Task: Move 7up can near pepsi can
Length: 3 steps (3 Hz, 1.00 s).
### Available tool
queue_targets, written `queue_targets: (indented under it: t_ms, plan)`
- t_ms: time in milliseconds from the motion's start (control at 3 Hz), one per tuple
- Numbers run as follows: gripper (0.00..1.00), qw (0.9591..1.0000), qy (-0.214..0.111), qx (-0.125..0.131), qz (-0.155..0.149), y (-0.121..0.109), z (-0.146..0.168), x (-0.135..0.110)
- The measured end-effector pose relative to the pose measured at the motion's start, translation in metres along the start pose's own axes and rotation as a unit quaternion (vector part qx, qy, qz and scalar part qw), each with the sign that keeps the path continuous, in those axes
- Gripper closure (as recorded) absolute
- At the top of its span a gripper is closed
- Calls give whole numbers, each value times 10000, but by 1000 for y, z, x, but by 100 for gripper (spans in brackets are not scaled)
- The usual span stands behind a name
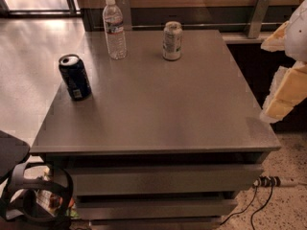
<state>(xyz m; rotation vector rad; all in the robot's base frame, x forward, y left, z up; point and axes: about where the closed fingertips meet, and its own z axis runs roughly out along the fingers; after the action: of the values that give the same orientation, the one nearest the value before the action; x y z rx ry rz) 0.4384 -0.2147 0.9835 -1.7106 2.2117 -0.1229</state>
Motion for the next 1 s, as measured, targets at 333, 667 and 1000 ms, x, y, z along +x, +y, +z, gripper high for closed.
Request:
queue_targets:
  t_ms: [333,667,1000]
  plan:
    - [13,10000,0,0,0,0,0,0]
    - [0,10000,-15,54,-7,-1,-3,-1]
    - [0,10000,-15,55,-7,-1,-3,-1]
